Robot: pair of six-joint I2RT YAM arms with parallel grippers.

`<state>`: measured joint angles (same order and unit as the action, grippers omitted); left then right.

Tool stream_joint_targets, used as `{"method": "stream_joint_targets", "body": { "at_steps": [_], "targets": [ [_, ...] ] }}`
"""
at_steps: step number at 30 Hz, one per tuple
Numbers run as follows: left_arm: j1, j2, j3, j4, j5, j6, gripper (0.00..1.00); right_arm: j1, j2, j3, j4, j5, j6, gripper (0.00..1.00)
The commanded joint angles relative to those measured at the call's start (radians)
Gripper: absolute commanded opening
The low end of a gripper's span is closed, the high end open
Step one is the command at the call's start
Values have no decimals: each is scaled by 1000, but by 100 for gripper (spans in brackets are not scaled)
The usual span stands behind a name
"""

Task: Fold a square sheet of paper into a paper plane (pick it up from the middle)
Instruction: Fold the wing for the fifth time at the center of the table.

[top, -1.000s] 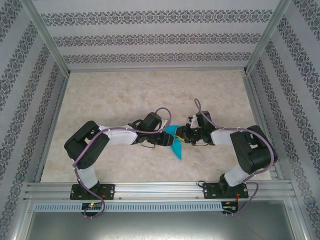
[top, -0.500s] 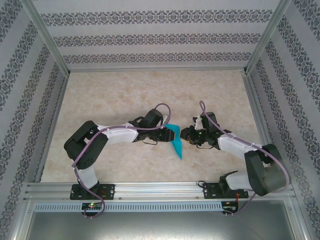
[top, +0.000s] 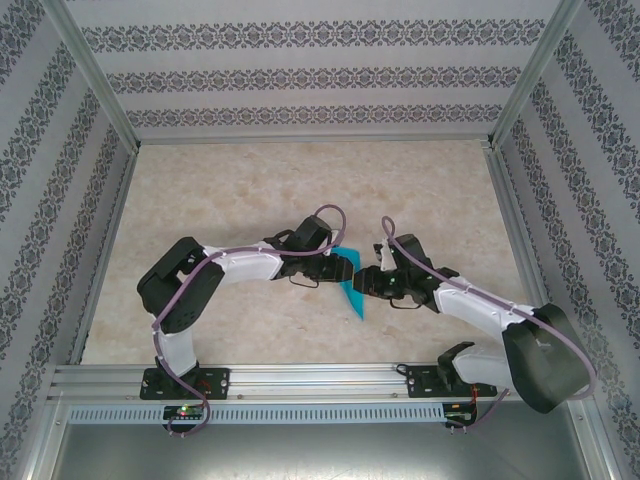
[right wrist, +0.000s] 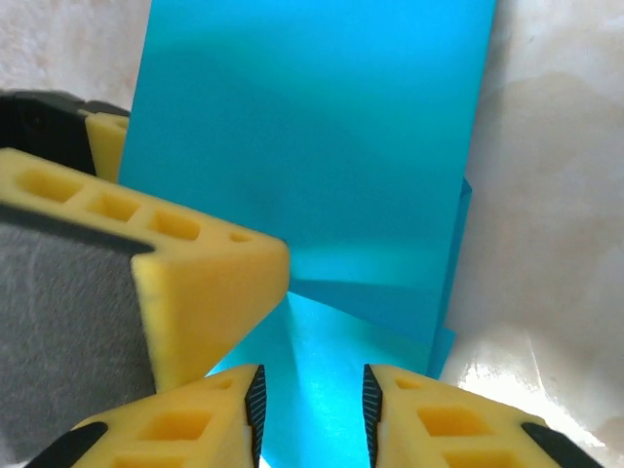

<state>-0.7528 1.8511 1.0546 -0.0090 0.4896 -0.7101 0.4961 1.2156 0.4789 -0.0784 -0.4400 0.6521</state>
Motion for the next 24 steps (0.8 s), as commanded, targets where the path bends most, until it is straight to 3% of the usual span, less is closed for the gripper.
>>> {"method": "stream_joint_targets", "body": {
  "at_steps": [1, 13, 24],
  "targets": [
    [2, 17, 41, -10, -14, -24, 43, 51, -50, -19, 9, 36, -66, 36],
    [30, 41, 94, -82, 5, -7, 43, 145, -130, -105, 106, 99, -125, 39],
    [36, 59, 128, -122, 10, 2, 43, 306, -114, -55, 29, 430, -176, 46]
  ]
}}
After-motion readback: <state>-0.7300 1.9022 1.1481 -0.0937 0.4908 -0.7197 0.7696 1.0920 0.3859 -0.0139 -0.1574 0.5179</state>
